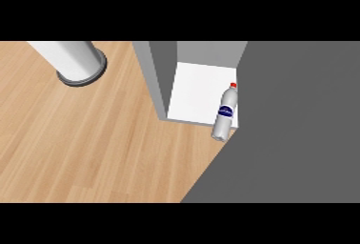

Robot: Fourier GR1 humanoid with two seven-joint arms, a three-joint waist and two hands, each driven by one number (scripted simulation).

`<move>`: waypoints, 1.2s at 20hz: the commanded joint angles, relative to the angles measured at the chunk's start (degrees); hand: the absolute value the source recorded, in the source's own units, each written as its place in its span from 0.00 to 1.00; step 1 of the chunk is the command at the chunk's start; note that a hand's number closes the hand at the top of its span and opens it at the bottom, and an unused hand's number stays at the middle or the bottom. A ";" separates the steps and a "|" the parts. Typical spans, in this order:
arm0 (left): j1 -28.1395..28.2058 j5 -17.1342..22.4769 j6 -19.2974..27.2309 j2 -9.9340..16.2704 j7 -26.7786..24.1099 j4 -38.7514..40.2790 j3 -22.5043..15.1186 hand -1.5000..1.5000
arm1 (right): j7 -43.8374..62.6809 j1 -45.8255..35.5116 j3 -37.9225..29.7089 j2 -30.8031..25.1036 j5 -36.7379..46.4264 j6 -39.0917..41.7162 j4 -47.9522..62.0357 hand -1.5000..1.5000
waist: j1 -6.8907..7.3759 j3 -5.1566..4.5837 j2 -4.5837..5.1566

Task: Pick up the bottled water, place it into the cabinet and close the cabinet

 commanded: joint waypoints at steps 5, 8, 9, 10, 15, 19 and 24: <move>2.12 2.79 -3.98 1.56 -0.06 2.75 4.80 0.00 | 7.86 -19.58 -1.99 12.62 -9.87 -5.92 13.08 1.00 | -0.83 0.42 0.02; 4.35 4.19 -5.99 1.15 -0.10 3.46 6.69 0.00 | 7.65 -25.73 -5.80 12.83 -14.26 -10.51 21.43 1.00 | -2.21 0.64 0.02; 4.48 3.92 -7.26 0.77 -0.34 4.53 6.43 0.00 | 6.09 -27.47 -5.33 12.89 -14.89 -13.23 24.06 1.00 | -2.42 0.62 0.02; 6.73 3.02 -7.76 0.54 -0.83 2.87 7.74 0.00 | 6.26 -29.21 -8.50 12.93 -16.77 -14.09 26.58 1.00 | -1.83 0.71 -0.05; 6.96 2.33 -8.51 -1.74 -0.10 3.98 8.93 0.00 | 7.32 -36.99 -12.76 13.07 -23.97 -17.00 34.85 1.00 | -4.89 0.82 -0.09; 5.94 2.44 -11.03 -2.89 -0.12 6.61 10.04 0.00 | 3.73 -39.07 -18.96 13.12 -22.97 -9.45 46.46 1.00 | -5.42 0.83 0.16; 9.87 2.12 -14.24 -5.60 0.37 4.62 14.42 0.00 | -0.40 -36.97 -20.82 12.60 -19.57 -4.52 52.29 1.00 | -5.78 0.87 -0.04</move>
